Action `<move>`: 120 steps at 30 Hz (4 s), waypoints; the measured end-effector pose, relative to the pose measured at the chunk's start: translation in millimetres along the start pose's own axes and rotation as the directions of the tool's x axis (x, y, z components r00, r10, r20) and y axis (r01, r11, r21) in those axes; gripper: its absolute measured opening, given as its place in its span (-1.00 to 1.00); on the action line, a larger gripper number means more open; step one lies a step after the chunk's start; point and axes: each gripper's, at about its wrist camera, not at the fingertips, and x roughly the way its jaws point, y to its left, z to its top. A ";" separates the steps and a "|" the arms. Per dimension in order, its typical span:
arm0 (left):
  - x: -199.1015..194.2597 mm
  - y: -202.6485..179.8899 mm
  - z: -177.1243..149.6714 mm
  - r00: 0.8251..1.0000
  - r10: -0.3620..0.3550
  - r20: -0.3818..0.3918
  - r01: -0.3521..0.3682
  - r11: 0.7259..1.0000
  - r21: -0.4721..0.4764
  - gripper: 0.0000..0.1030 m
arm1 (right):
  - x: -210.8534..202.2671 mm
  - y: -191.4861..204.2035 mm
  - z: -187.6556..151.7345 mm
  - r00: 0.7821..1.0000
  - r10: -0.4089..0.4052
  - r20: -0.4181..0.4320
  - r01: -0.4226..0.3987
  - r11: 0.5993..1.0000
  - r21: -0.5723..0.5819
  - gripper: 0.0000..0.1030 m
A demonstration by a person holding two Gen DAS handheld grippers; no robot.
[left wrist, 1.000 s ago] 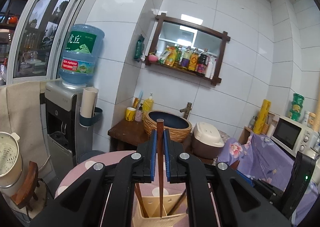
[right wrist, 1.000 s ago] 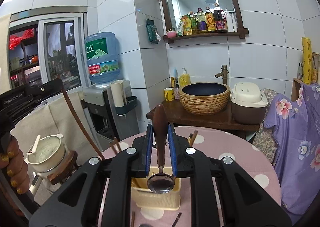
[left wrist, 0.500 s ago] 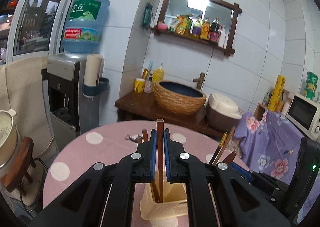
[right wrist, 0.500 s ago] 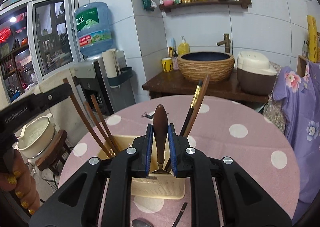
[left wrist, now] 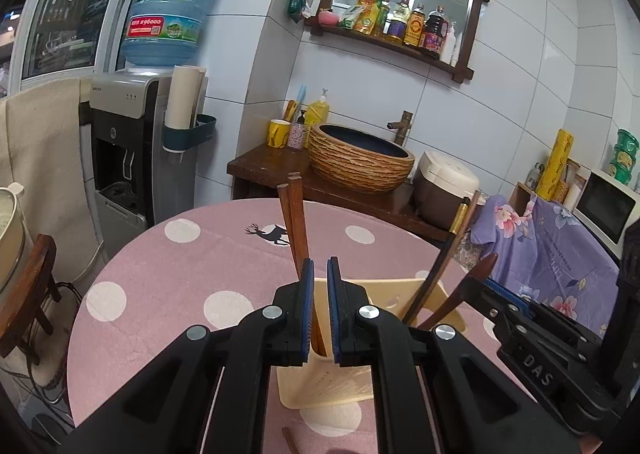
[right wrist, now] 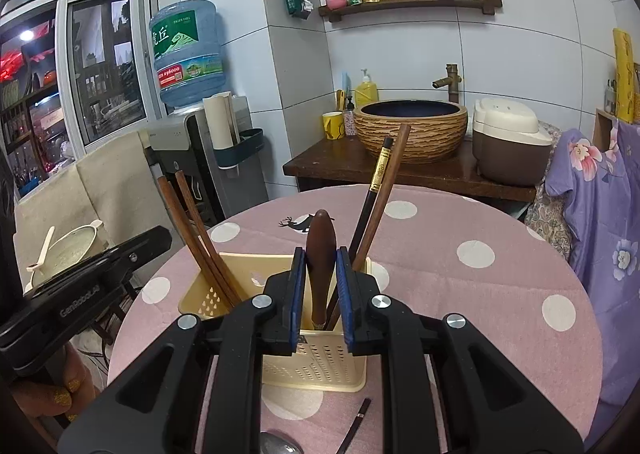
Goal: Organize utensils
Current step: 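Lower both utensils into the holder and open both tools, then move right tool to a metal spoon while left tool returns toward the table, then close right tool on the metal spoon while left tool approaches a brown chopstick, then close left tool on the brown chopstick while right tool holds the spoon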
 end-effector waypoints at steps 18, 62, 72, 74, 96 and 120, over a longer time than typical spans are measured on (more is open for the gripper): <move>-47.1 17.3 -73.4 0.998 -0.011 -0.066 0.012 1.000 0.018 0.49 | -39.1 -2.8 -72.4 0.993 0.029 -0.114 -0.041 0.994 -0.103 -0.19; -51.1 46.6 -174.0 0.958 0.066 -0.277 -0.070 0.998 -0.002 0.48 | -30.4 -13.1 -198.5 0.892 -0.044 -0.449 -0.045 0.982 -0.184 -0.19; -53.7 52.5 -174.1 0.959 0.071 -0.273 -0.081 0.996 -0.027 0.48 | -25.3 12.3 -174.8 0.916 0.034 -0.399 -0.116 0.976 -0.185 -0.19; -53.7 51.7 -174.6 0.959 0.068 -0.274 -0.078 0.997 -0.026 0.48 | -16.6 16.1 -167.7 0.912 0.066 -0.404 -0.132 0.982 -0.137 -0.19; -53.9 58.0 -176.1 0.958 0.055 -0.282 -0.069 0.997 -0.043 0.48 | 61.2 53.2 -163.2 0.872 -0.008 -0.489 -0.110 0.971 -0.213 -0.07; 32.2 2.9 -145.2 0.914 0.052 -0.402 -0.029 0.998 0.064 -0.24 | -19.3 -2.9 -124.6 0.965 0.003 -0.263 -0.021 0.998 -0.065 -0.26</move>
